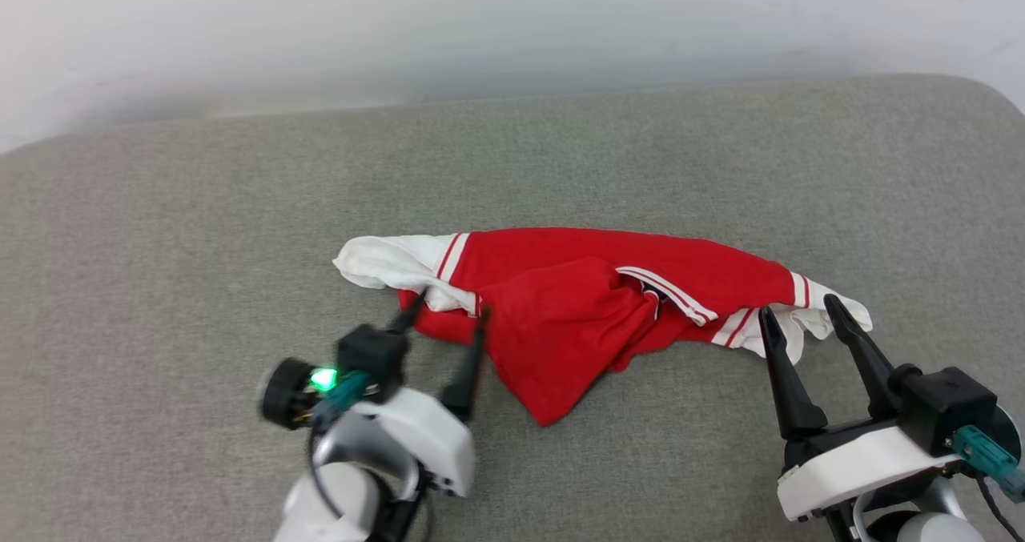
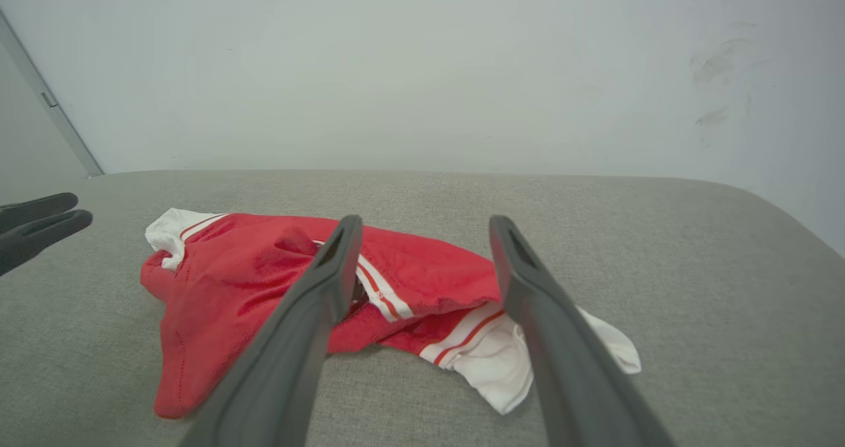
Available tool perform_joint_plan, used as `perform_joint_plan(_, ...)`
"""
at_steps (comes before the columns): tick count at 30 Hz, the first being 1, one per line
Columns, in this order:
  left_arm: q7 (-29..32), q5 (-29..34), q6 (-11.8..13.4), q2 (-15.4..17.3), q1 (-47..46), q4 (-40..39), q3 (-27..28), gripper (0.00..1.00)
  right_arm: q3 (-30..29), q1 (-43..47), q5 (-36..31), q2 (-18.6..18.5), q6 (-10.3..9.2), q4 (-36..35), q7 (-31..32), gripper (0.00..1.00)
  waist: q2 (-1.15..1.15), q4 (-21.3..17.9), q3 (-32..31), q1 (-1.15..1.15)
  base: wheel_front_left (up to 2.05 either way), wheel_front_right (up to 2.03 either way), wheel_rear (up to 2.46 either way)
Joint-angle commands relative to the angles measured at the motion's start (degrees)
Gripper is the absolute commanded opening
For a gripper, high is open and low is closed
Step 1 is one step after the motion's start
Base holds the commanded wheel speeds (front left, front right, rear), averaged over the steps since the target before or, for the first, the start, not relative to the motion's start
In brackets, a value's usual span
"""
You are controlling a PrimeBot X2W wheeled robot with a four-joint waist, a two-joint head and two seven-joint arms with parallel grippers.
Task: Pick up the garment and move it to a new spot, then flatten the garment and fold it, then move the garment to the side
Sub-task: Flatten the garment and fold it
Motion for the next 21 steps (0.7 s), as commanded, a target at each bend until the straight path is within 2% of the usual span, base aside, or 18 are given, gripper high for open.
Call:
perform_joint_plan(1,4.61,-1.62,-0.78,-0.06,-1.67,0.92,-3.14,1.00,0.42,0.03,0.56,0.36,-0.02,-0.57,0.26,1.00,0.00,-0.93,0.97,0.01,0.00,0.00,0.00)
perform_joint_plan(4,12.31,-3.64,-1.34,0.25,-3.93,2.00,-7.29,1.00,0.83,-0.95,1.20,0.49,-0.02,-0.46,0.27,1.00,0.00,-2.02,2.06,0.01,0.00,0.00,0.00)
perform_joint_plan(5,12.31,-3.64,-1.34,0.25,-3.93,2.00,-7.29,1.00,0.83,-0.95,1.20,0.49,-0.02,-0.46,0.27,1.00,0.00,-2.02,2.06,0.01,0.00,0.00,0.00)
perform_joint_plan(8,18.66,-5.41,-1.46,1.48,-5.70,2.53,-11.60,1.00,1.05,-1.72,1.76,0.60,-0.02,0.06,-0.27,1.00,0.00,-3.22,3.50,0.01,0.00,0.00,0.00)
perform_joint_plan(14,28.40,-9.97,-1.54,6.91,-9.78,3.03,-21.27,1.00,1.84,-3.37,3.11,0.93,-0.02,1.54,-1.71,1.00,0.00,-5.21,6.96,0.01,0.00,0.00,0.00)
perform_joint_plan(21,35.63,-12.06,-1.49,11.43,-12.81,4.57,-26.12,1.00,1.93,-5.24,4.05,1.19,-0.02,3.46,-3.36,1.00,0.00,-6.19,9.49,0.01,0.00,0.00,0.00)
